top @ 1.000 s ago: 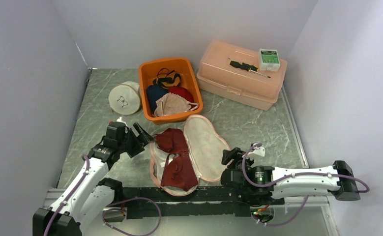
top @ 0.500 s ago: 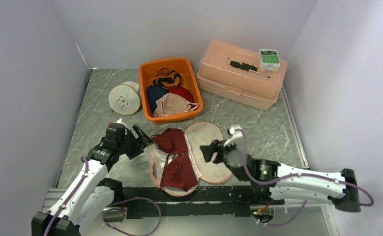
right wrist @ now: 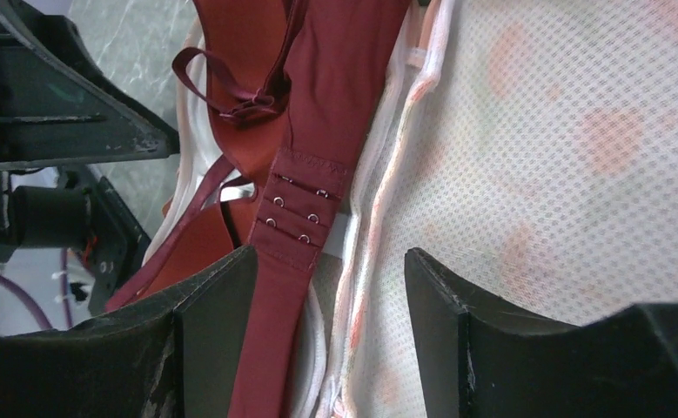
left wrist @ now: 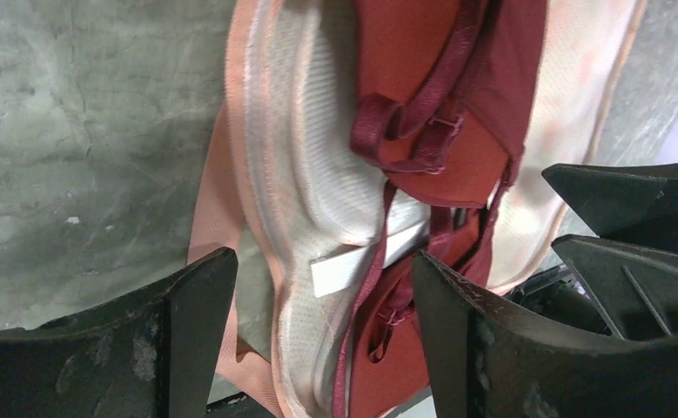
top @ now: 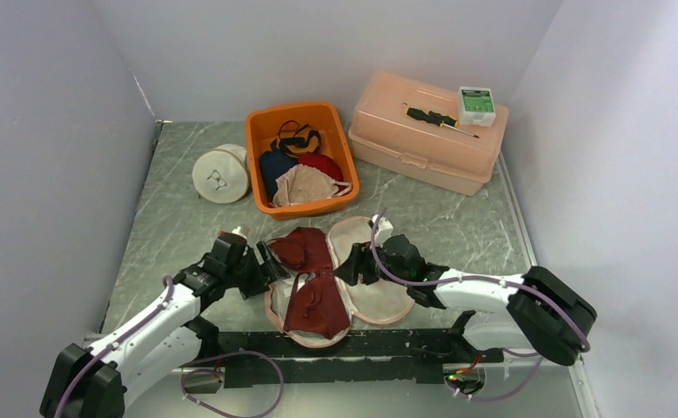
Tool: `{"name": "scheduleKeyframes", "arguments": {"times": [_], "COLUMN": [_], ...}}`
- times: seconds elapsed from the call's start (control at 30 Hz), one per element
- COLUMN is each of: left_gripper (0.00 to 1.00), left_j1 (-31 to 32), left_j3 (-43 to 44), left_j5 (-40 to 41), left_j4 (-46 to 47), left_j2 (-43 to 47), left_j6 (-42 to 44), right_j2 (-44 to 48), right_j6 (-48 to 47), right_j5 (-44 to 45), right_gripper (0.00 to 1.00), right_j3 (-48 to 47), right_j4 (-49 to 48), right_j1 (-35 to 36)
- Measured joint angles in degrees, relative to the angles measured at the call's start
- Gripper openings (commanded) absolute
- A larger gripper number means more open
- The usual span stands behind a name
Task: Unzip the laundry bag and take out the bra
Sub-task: Pick up the bra from the laundry bag.
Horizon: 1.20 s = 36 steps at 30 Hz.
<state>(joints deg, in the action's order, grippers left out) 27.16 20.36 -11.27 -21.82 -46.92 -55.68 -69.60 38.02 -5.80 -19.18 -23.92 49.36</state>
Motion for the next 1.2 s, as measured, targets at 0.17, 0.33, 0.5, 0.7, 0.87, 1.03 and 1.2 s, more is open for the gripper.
{"name": "scheduleKeyframes", "arguments": {"times": [0.17,0.33,0.5,0.7,0.87,1.03,1.2], "left_gripper": [0.76,0.74,0.69,0.58,0.53,0.52,0.57], "left_j1": [0.5,0.7,0.9,2.2,2.4,2.6,2.7], "left_j3": [-0.5,-0.5,0.0,1.6,3.1,5.1,5.6], "left_j5": [1.6,2.6,0.8,-1.5,-2.4,-2.5,-0.7], "left_j4": [0.8,1.3,6.6,15.2,19.0,21.4,19.8], "left_j2": [-1.8,-4.7,-10.4,-18.5,-23.1,-26.9,-25.9], "left_j6": [-1.0,-0.7,-0.5,-0.1,1.0,1.6,2.1], "right_j2": [-4.4,-4.8,-2.6,1.7,4.6,4.7,0.5], "right_j6": [2.7,5.0,6.0,6.1,5.5,5.2,6.1], "right_j5": [-3.5,-0.3,4.7,8.6,7.7,1.9,-6.2], "right_gripper": [0.66,0.66,0.66,0.69,0.73,0.73,0.70], "right_j3": [1.0,2.5,3.6,4.2,4.5,3.7,-0.9], "right_j4": [-4.9,-4.4,-0.8,3.4,4.1,3.6,3.6], "right_j1": [-3.1,-5.3,-6.1,-7.5,-7.7,-8.0,-8.6]}}
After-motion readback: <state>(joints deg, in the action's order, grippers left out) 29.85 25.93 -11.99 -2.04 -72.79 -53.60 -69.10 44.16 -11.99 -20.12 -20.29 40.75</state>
